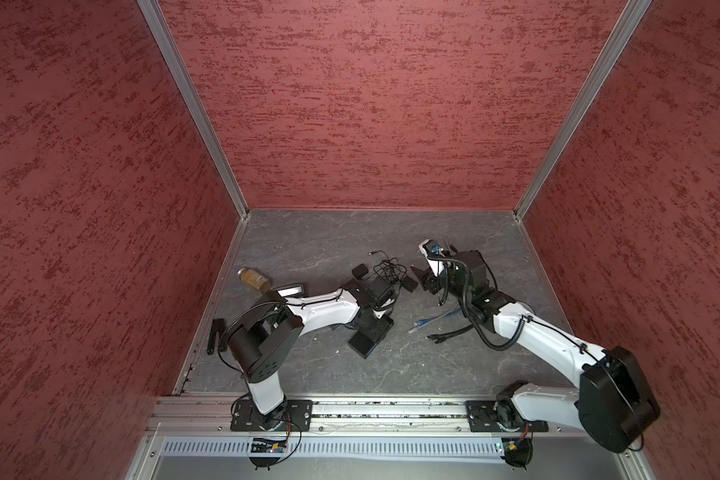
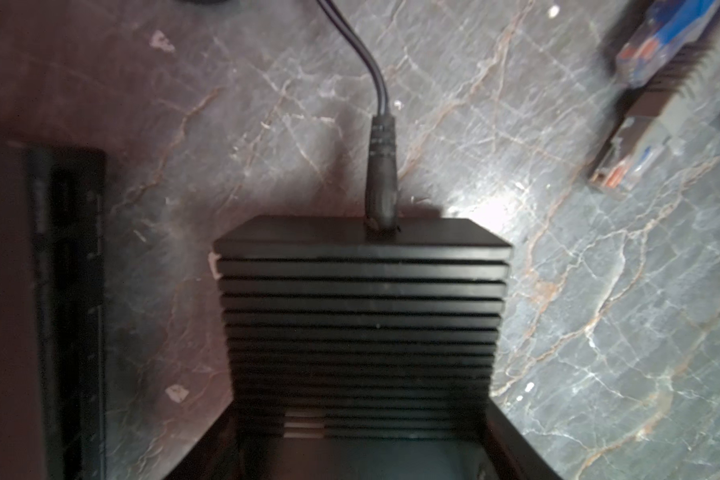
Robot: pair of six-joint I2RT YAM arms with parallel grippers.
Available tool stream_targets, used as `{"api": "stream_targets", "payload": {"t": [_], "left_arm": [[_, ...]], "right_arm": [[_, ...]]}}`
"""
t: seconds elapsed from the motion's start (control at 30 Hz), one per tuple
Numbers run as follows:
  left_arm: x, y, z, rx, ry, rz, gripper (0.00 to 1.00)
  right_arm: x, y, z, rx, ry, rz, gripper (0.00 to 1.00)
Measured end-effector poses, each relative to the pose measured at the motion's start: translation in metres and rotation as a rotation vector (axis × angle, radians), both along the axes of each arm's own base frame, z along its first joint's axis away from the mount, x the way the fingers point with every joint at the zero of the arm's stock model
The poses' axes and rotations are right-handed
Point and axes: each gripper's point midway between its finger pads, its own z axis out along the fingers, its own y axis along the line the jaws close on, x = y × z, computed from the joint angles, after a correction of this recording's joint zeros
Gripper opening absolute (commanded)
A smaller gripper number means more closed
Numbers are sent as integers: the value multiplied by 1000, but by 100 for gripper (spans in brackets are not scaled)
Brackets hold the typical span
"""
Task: Insert the plug into the switch port
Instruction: 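Lower the black ribbed box onto the table with the left gripper and release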
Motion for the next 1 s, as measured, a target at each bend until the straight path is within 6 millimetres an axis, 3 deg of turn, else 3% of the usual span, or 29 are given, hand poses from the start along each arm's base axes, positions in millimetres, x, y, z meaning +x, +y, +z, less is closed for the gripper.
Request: {"api": "stream_targets", "payload": {"t": [0.1, 0.13, 0.17, 0.6, 0.8, 1.0], "left_arm": [[1, 0, 0, 4, 0, -1, 74], [1, -1, -1, 6, -1, -3, 91], [2, -2, -1, 6, -6, -9, 100], [10, -5, 8, -13, -49, -2, 100], [20, -13, 57, -154, -183, 10, 100], [35, -2, 99, -299, -369, 103, 99]], "right_arm": [[5, 3, -14, -34, 37, 9, 72], [7, 3, -17, -42, 45, 12, 72], [9, 3, -20, -48, 50, 12, 72], [21, -14, -20, -42, 56, -14, 72], [23, -18, -20, -49, 53, -15, 72], [17, -17, -29, -97, 69, 31, 72]]}}
